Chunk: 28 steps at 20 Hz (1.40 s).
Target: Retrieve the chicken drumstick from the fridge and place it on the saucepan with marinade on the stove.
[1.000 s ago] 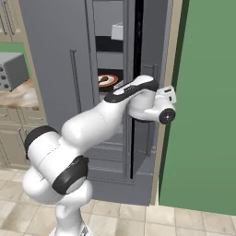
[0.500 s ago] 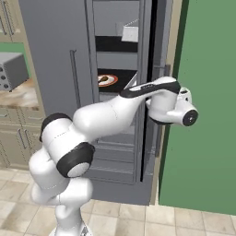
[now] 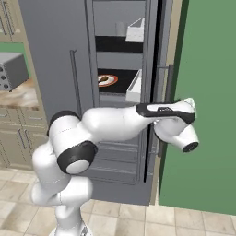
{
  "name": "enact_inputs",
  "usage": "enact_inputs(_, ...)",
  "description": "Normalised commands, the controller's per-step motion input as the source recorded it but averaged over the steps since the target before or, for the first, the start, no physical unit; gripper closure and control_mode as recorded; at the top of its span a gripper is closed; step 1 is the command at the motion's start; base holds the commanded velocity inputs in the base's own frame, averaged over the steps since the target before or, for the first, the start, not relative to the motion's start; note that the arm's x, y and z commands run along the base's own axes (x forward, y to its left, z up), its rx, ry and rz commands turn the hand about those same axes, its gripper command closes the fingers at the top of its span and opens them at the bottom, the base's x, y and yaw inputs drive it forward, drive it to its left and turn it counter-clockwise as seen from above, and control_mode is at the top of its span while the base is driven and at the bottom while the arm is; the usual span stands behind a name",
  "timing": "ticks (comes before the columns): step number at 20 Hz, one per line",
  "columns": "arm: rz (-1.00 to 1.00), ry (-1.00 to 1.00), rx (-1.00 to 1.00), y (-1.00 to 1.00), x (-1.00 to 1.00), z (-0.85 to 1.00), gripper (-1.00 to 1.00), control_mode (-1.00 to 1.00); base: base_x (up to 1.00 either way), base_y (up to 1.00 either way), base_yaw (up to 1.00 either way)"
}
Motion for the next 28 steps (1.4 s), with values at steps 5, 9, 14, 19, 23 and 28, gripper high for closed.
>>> enact_inputs(5,-0.25,-0.23,-0.02,0.42,-0.74,0.11,-1.00,-1.00,0.00,0.00,0.00)
enact_inputs(9,-0.26,-0.01,0.00,-0.02,-1.00,0.90,-1.00,-1.00,0.00,0.00,0.00)
enact_inputs(14,-0.29,0.18,-0.01,0.05,-0.99,1.00,-1.00,-1.00,0.00,0.00,0.00)
enact_inputs(19,-0.31,0.44,-0.04,0.36,-0.75,0.86,-1.00,-1.00,0.00,0.00,0.00)
enact_inputs(23,-0.34,0.57,-0.05,0.51,-0.58,0.61,-1.00,-1.00,0.00,0.00,0.00)
enact_inputs(28,-0.31,0.35,-0.02,0.67,-0.63,0.09,-1.00,-1.00,0.00,0.00,0.00)
